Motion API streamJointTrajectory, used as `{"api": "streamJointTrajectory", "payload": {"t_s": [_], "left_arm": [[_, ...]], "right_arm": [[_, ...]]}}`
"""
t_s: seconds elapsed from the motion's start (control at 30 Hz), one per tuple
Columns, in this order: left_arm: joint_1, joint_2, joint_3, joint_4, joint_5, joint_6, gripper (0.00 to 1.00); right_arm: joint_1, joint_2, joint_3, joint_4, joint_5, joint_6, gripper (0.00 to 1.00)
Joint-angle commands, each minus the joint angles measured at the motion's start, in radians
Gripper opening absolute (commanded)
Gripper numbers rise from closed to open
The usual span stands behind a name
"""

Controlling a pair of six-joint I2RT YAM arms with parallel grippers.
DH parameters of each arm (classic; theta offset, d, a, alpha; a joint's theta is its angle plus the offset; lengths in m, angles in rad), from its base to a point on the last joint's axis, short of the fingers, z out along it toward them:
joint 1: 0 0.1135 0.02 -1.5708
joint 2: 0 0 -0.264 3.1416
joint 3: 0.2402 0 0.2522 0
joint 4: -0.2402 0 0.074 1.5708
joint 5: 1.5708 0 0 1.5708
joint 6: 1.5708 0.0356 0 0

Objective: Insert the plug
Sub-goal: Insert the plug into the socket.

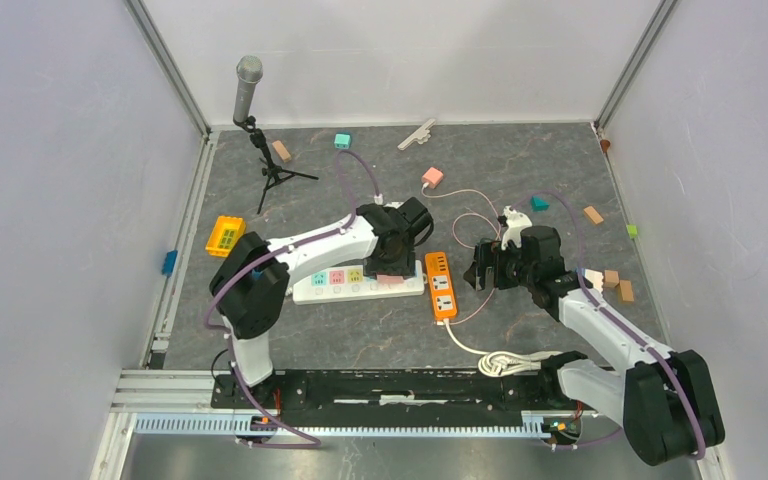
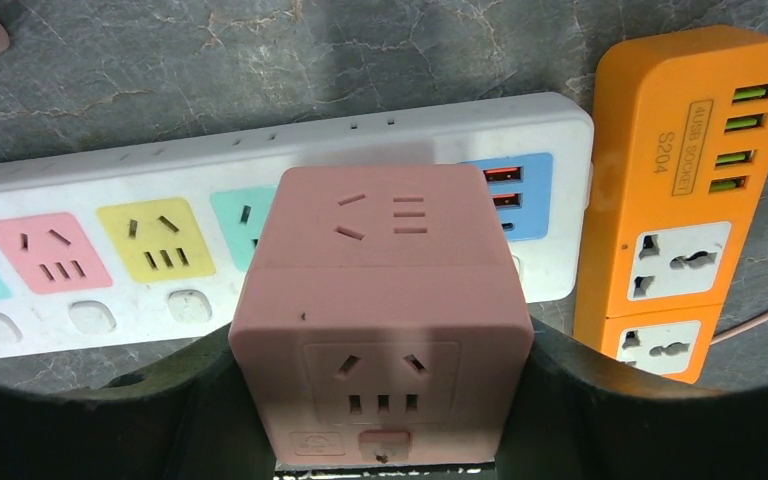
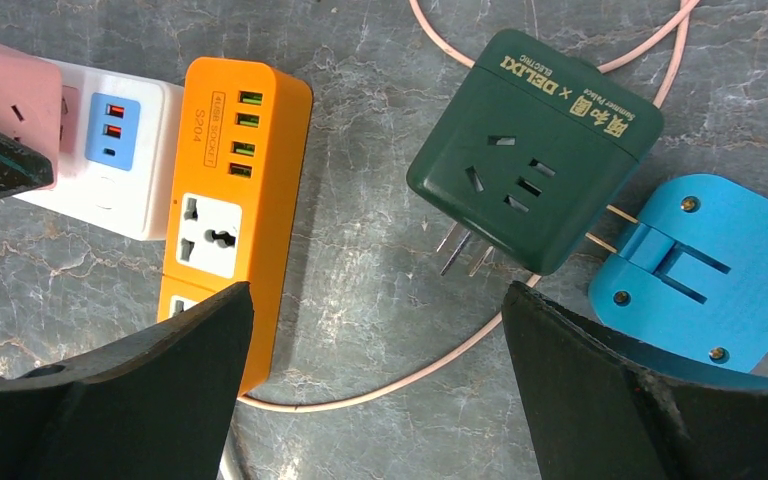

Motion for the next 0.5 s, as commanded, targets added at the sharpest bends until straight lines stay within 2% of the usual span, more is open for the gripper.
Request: {"api": "streamJointTrajectory", "payload": {"t_s": [0.0,0.47], "left_arm": [[0.039,0.105,0.009,0.028,0.027,0.027,0.02],[0.110,0.152,0.057,0.012,0.103,0.057,0.02]], "right_arm": [[-0.003,0.013,0.014,0.021,-0.026,-0.013,0.98],[-0.002,0.039,0.021,0.024,-0.055,-0.013,0.98]]}}
